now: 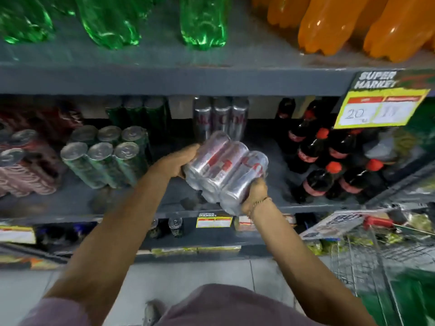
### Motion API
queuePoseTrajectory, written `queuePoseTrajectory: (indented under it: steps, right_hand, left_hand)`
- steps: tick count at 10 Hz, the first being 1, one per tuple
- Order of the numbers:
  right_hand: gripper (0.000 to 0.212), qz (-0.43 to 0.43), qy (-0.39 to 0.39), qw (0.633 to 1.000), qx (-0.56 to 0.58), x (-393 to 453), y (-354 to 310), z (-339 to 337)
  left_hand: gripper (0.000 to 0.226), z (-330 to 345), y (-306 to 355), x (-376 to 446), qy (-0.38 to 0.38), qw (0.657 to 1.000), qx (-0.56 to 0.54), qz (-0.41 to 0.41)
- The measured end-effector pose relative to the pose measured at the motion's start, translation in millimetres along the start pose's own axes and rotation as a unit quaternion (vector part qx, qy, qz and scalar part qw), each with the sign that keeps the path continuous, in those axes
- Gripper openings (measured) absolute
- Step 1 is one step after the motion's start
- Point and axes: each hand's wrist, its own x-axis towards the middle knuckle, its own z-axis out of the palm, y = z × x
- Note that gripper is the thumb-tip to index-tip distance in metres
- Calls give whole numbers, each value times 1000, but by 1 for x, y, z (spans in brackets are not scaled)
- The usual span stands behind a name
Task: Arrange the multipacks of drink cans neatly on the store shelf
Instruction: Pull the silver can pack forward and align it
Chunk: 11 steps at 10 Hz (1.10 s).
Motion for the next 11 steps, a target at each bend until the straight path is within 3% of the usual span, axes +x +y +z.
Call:
queuePoseTrajectory:
  steps: [1,2,3,5,8,10,11]
  right_hand:
    - [50,-50,-14,996,-75,-6,-16,10]
    - [44,-69,53,982,-168,3,-35,23]
    - [37,-111,13,971,-214,17,-46,30]
    - [35,-176,-35,967,-179,39,-49,37]
    - [23,-235,-44,949,-206,69,-40,22]
    - [32,-237,-52,943,-226,65,-41,19]
    - [60,-188,-83,953,-223,57,-55,22]
  left_hand:
    - [36,20,18,-75,33,997,-65,40]
    - [39,22,16,-90,100,983,-130,78]
    - [47,20,14,-95,117,973,-169,103]
    - [45,36,-8,-83,157,948,-231,151]
    - [43,46,-22,-75,163,929,-279,182]
    - [54,47,-19,-81,157,927,-288,181]
    - [68,65,-28,-95,161,935,-249,194]
